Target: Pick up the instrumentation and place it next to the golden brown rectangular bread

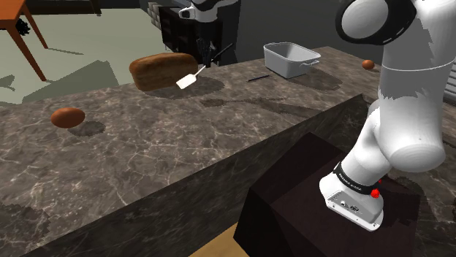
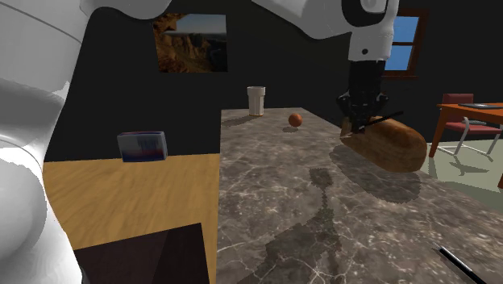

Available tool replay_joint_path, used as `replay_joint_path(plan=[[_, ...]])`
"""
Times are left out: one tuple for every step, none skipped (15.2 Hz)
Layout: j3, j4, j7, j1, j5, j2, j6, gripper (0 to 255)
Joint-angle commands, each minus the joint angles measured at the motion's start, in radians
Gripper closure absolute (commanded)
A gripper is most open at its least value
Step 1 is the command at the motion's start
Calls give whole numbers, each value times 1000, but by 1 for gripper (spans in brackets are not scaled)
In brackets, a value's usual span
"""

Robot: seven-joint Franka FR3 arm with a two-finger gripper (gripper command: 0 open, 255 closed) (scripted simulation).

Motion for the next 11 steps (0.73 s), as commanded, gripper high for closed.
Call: replay_joint_path(plan=[[1, -26, 0, 2, 1, 2, 28, 255], [1, -37, 0, 2, 1, 3, 40, 255], [2, -48, 0, 3, 2, 5, 53, 255], [2, -59, 0, 3, 3, 7, 66, 255], [3, -69, 0, 4, 4, 9, 78, 255], [3, -79, 0, 4, 4, 11, 90, 255], [4, -89, 0, 4, 5, 14, 102, 255], [5, -99, 0, 4, 6, 17, 114, 255], [5, -108, -1, 4, 8, 20, 126, 255], [6, -117, -1, 5, 9, 23, 138, 255], [7, -125, -1, 5, 10, 26, 150, 255]])
